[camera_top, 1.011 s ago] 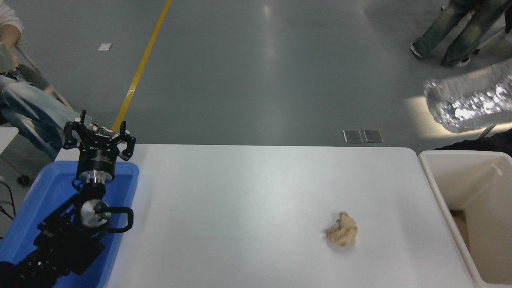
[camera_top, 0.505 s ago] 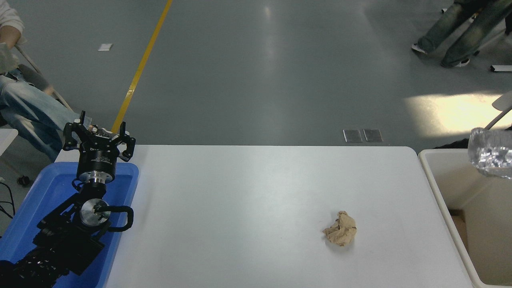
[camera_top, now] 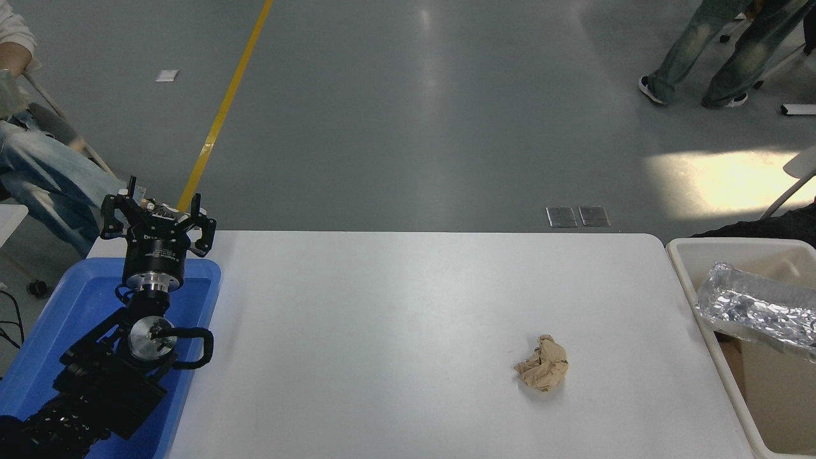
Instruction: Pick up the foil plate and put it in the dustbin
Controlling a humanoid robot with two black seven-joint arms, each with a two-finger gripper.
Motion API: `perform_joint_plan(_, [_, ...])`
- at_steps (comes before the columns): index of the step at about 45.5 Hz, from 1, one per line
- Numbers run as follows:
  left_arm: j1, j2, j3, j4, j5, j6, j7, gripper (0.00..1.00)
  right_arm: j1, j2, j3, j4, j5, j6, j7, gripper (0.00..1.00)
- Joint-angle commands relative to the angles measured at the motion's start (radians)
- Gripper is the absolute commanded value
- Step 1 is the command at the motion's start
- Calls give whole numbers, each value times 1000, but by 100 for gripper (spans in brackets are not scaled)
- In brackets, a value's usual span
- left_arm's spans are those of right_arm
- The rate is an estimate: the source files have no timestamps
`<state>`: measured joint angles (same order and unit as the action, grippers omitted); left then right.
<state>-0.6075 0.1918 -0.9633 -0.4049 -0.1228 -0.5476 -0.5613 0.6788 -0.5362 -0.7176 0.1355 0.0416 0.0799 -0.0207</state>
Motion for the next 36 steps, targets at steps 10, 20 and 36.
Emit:
perform_joint_plan(10, [0, 0, 0, 0, 0, 0, 0, 99, -36, 33, 66, -17, 47, -42, -5, 100])
perform_joint_plan(20, [0, 0, 0, 0, 0, 0, 0, 99, 73, 28, 7, -2, -9, -38, -4, 100])
perform_joint_plan(36, [0, 0, 0, 0, 2, 0, 1, 99, 516, -40, -261, 309, -152, -26, -2, 100])
